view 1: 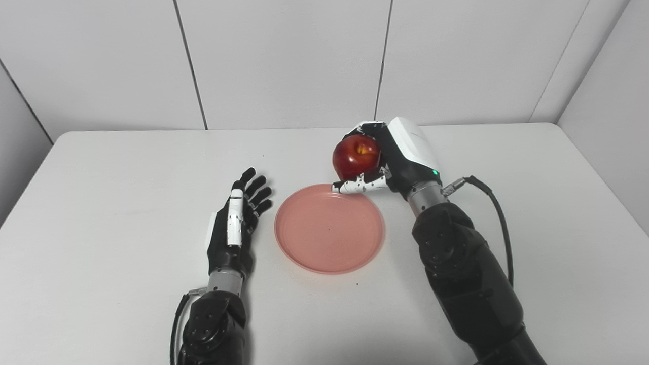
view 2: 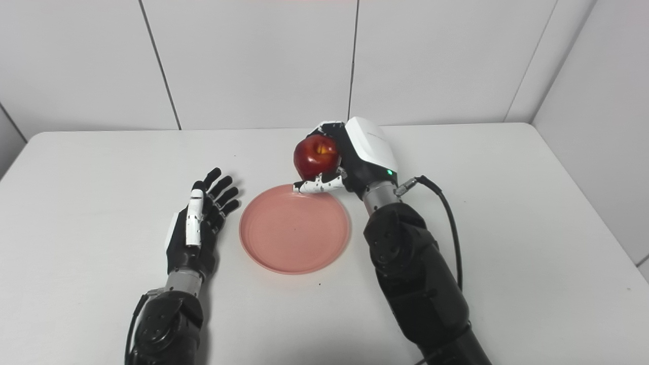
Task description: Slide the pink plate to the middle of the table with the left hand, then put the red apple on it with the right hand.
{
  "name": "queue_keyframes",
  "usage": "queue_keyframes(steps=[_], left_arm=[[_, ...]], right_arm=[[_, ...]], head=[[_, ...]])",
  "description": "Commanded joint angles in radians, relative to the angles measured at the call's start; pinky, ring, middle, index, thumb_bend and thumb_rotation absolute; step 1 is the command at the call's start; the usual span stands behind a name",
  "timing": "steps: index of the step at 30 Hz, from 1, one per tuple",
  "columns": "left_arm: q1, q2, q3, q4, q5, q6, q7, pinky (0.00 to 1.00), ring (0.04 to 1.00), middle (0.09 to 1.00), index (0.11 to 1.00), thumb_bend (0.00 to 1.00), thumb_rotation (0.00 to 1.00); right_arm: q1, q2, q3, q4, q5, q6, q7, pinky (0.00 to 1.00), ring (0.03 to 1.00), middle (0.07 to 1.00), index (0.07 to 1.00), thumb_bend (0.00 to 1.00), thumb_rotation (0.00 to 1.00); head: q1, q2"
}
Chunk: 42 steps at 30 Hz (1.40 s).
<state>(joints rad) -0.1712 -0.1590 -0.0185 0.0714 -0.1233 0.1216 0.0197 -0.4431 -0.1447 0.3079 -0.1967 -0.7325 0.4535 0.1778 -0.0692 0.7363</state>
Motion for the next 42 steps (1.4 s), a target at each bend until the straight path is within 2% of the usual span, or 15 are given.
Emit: queue_keyframes(steps=[1, 16, 29, 42], left_arm=[[-0.003, -0.017, 0.000, -0.006, 0.013, 0.024, 0.021, 0.84, 0.845, 0.865, 0.857, 0.39, 1.00], [-0.018, -0.035, 0.021, -0.012, 0.005, 0.016, 0.061, 0.85, 0.851, 0.867, 0.858, 0.38, 1.00], [-0.015, -0.028, 0.022, -0.004, 0.017, -0.012, 0.057, 0.85, 0.857, 0.875, 0.868, 0.38, 1.00], [-0.014, -0.029, 0.021, -0.013, 0.018, 0.000, 0.059, 0.84, 0.850, 0.868, 0.862, 0.39, 1.00]], right_arm=[[-0.049, 0.019, 0.011, -0.005, -0.010, -0.049, -0.030, 0.28, 0.359, 0.434, 0.521, 0.53, 0.00], [-0.035, 0.098, 0.063, 0.115, 0.001, -0.094, -0.068, 0.28, 0.357, 0.427, 0.520, 0.53, 0.00], [0.001, 0.098, 0.074, 0.152, 0.010, -0.124, -0.093, 0.28, 0.356, 0.427, 0.521, 0.53, 0.00], [0.055, 0.087, 0.083, 0.176, 0.034, -0.136, -0.116, 0.24, 0.326, 0.415, 0.525, 0.52, 0.00]], head=[[0.011, 0.002], [0.057, 0.012], [0.052, 0.021], [0.040, 0.035]])
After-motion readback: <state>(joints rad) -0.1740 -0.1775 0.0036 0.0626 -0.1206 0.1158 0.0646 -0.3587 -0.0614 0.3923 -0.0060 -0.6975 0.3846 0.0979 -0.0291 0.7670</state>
